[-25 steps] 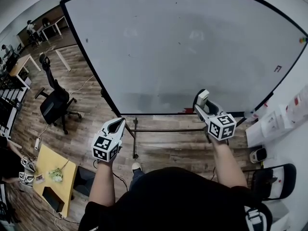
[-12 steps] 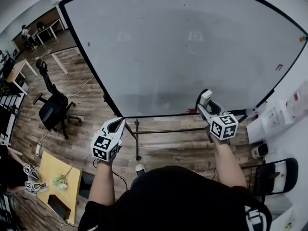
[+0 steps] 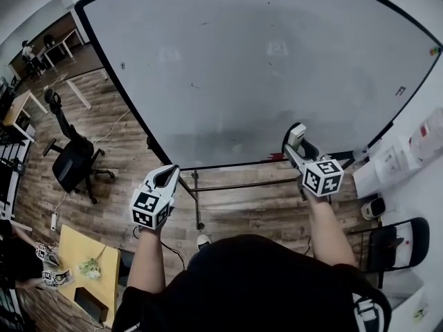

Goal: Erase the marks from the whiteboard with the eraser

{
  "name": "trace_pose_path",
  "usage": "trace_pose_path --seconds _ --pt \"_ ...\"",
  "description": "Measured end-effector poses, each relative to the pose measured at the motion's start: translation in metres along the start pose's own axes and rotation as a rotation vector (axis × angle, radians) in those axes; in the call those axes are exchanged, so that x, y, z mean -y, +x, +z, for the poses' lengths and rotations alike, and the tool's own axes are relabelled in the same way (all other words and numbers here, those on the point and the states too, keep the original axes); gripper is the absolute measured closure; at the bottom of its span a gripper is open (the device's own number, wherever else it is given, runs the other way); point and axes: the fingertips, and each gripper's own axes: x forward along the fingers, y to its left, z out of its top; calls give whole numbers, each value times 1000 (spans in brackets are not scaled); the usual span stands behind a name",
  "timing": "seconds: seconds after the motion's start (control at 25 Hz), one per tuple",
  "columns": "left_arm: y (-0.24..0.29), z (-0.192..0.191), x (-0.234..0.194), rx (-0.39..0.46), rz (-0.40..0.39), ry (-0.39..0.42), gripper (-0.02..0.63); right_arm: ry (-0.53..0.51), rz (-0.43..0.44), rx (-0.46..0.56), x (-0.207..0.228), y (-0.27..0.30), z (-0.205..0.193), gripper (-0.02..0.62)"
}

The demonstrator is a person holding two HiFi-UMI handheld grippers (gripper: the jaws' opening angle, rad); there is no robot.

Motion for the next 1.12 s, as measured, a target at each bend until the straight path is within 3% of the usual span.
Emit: trace_pose_path --seconds 0.64,1.12 --pt "11 0 -22 7 -39 2 595 -6 -35 0 -7 15 7 365" --pt "15 -4 -44 10 -62 -3 595 -62 -61 32 -18 35 46 365"
